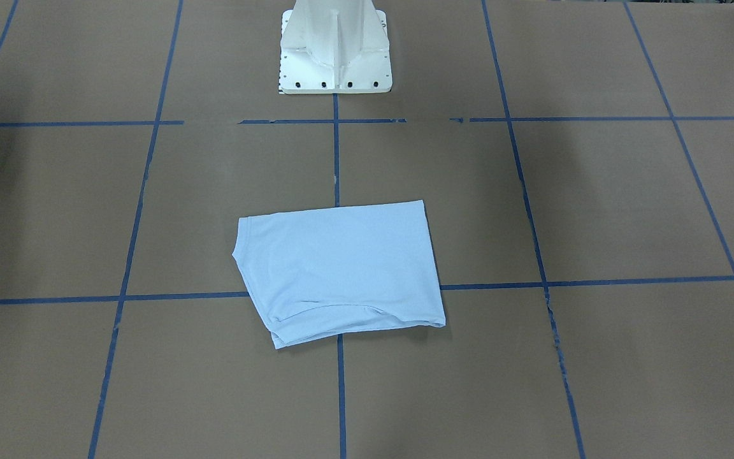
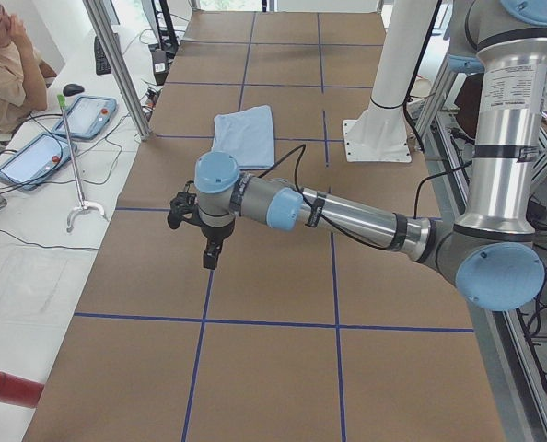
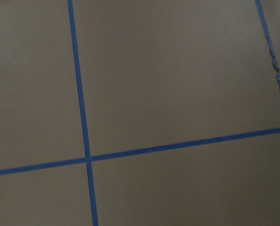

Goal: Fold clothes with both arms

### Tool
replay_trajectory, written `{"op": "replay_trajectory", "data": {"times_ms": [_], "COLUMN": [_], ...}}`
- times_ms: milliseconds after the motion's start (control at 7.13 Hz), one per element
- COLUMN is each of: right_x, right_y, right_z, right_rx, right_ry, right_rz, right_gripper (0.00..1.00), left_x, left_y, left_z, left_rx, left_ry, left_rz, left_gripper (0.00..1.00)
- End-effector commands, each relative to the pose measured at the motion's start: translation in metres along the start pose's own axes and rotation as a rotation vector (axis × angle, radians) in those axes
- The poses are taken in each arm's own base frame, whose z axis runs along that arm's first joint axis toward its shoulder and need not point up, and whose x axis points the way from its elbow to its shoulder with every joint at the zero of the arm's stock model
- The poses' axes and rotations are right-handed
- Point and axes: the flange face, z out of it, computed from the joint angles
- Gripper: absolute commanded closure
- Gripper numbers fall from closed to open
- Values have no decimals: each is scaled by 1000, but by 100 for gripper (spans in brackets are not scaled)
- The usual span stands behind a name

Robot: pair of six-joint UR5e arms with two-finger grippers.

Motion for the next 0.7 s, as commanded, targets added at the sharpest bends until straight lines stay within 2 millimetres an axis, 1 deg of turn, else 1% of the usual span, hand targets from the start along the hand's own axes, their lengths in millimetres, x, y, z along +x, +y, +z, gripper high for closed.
{"op": "replay_trajectory", "data": {"times_ms": [0, 140, 281, 561], "right_x": [4, 10, 8, 7], "right_y": [3, 10, 9, 8], "right_z": [2, 6, 3, 5], "right_rx": [5, -2, 5, 1], "right_ry": [4, 14, 22, 18], "right_rz": [1, 11, 8, 46], "right_gripper": [0, 0, 0, 0], "left_x": [-24, -35, -29, -31], "left_y": [53, 63, 56, 55], "left_z": [12, 22, 17, 20], "left_rx": [-11, -33, -14, -15], "left_ry": [14, 13, 14, 17], "left_rz": [-21, -49, -27, -29], "left_gripper": [0, 0, 0, 0]}}
